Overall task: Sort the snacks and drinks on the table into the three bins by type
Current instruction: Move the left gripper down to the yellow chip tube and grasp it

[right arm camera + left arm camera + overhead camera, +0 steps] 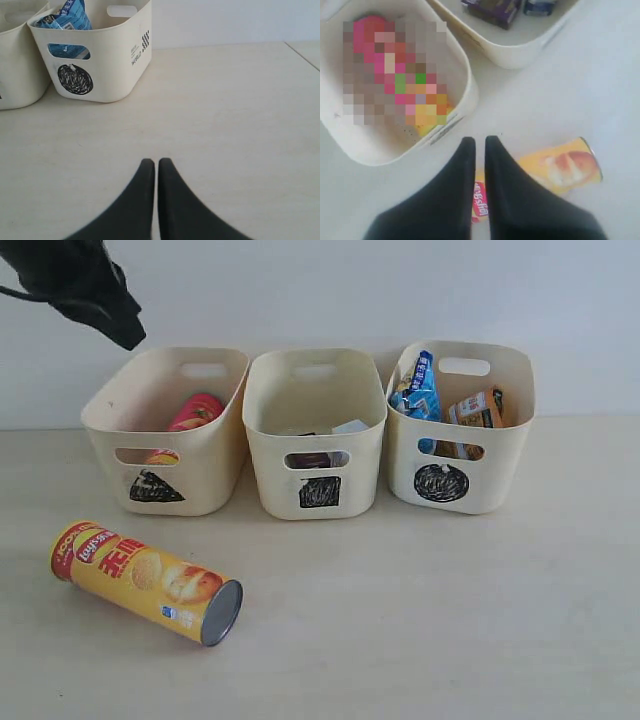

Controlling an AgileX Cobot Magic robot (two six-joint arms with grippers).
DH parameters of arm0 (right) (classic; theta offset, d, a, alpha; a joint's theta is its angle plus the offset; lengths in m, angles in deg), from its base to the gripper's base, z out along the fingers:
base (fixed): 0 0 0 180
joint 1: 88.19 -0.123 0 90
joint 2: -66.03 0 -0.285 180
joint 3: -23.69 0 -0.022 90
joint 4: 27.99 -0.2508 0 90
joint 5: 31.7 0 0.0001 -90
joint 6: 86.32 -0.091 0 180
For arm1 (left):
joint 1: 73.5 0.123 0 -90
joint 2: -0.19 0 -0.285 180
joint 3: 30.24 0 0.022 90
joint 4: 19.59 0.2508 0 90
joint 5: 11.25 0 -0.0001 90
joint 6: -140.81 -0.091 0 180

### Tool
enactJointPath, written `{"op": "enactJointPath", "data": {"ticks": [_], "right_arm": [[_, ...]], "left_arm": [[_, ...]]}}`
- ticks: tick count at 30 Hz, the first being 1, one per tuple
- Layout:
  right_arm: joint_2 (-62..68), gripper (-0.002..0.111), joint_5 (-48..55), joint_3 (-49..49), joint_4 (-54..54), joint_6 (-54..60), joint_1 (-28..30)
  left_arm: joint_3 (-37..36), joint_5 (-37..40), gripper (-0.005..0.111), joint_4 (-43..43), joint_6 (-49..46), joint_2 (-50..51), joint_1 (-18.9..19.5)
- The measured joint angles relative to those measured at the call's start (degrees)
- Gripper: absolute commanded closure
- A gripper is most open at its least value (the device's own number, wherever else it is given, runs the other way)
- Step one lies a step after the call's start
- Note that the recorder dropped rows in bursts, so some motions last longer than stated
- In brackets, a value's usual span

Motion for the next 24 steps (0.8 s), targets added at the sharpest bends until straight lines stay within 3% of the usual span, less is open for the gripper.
{"op": "enactJointPath", "data": {"ticks": [16,24], "right_arm": [[0.0,0.108,0.1,0.0,0.0,0.0,0.0],[0.0,0.108,0.1,0.0,0.0,0.0,0.0]], "left_arm": [[-24.0,0.0,0.103,0.0,-29.4,-15.7,-9.4],[-34.3,0.0,0.099,3.9,-34.6,-16.7,-11.7]]}}
